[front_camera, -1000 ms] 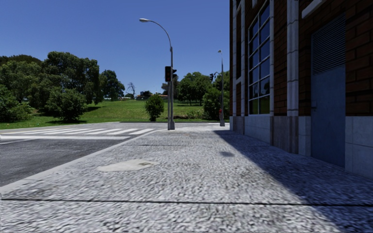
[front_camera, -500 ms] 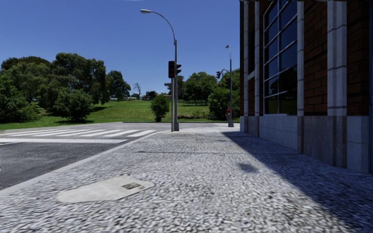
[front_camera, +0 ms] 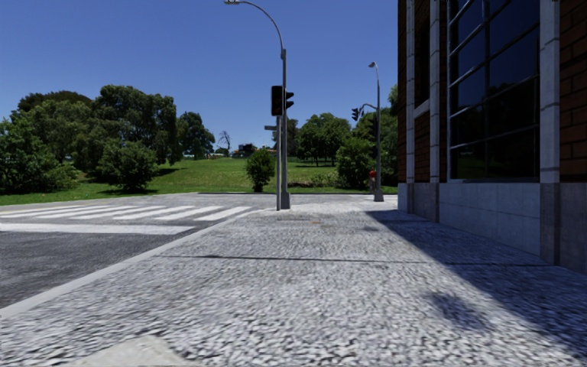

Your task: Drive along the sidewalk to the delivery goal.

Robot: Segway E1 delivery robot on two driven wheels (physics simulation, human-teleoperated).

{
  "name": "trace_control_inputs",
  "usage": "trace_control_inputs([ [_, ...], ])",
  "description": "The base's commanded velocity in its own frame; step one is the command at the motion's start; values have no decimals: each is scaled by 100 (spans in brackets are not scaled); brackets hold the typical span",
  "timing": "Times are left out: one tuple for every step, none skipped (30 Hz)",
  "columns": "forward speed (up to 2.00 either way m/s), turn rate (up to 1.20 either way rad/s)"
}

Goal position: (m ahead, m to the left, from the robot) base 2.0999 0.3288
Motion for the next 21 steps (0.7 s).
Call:
trace_control_inputs([
  [200, 0],
  [200, 0],
  [200, 0],
  [200, 0],
  [200, 0],
  [200, 0],
  [200, 0],
  [200, 51],
  [200, 89],
  [200, 93],
  [200, 93],
  [200, 58],
  [200, 12],
  [200, 2],
  [200, 2],
  [200, 0],
  [200, 0],
  [200, 0],
  [200, 0],
  [200, 0],
  [200, 0],
])
